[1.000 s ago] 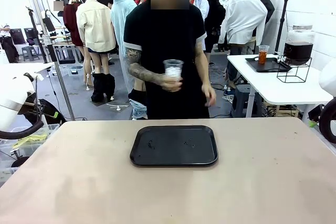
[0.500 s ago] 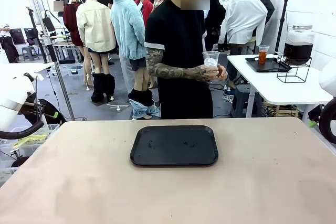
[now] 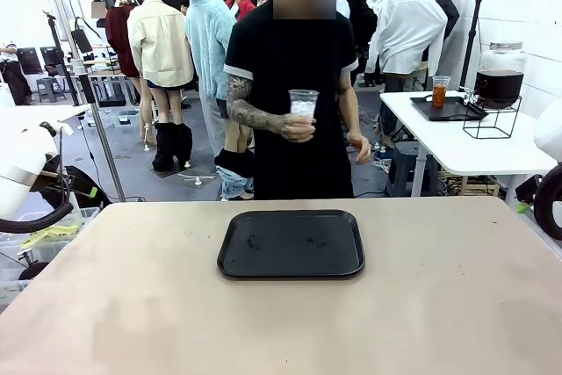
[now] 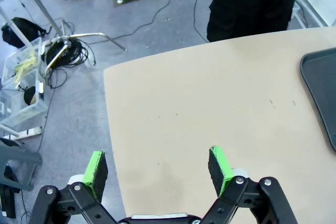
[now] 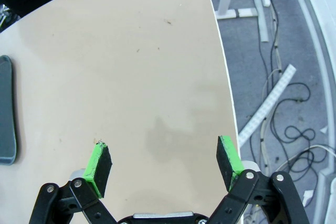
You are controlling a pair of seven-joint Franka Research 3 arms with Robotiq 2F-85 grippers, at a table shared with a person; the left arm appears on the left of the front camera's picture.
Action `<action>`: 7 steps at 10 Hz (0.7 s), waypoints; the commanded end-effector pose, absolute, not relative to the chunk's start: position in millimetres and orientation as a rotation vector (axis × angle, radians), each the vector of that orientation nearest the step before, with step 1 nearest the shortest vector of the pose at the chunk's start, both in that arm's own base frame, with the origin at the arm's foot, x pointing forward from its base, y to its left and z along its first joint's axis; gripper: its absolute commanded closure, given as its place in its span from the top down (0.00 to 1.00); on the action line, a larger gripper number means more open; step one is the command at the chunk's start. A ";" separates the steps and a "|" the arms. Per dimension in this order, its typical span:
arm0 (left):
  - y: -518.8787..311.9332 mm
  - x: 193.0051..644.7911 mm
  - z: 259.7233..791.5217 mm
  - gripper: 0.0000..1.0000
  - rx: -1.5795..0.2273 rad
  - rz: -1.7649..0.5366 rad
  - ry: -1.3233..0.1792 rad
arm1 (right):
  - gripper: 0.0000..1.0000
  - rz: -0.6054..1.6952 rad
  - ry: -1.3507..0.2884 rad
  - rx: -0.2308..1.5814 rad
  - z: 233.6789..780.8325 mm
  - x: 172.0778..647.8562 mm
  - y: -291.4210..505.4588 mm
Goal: Pour the drink into the iced cup.
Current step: Open the gripper to release the iced cup you were holding.
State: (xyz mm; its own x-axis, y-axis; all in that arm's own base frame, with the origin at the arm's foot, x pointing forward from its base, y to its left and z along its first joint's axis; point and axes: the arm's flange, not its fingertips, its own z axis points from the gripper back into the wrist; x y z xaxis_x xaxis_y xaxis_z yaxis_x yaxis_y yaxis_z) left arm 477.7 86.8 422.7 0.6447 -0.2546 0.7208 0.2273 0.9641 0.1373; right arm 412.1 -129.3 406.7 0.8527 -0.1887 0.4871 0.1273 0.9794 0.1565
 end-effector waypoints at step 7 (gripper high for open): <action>87.7 477.6 419.4 1.00 0.050 -0.273 -0.836 | 1.00 -0.188 -0.533 0.116 405.4 409.3 -125.1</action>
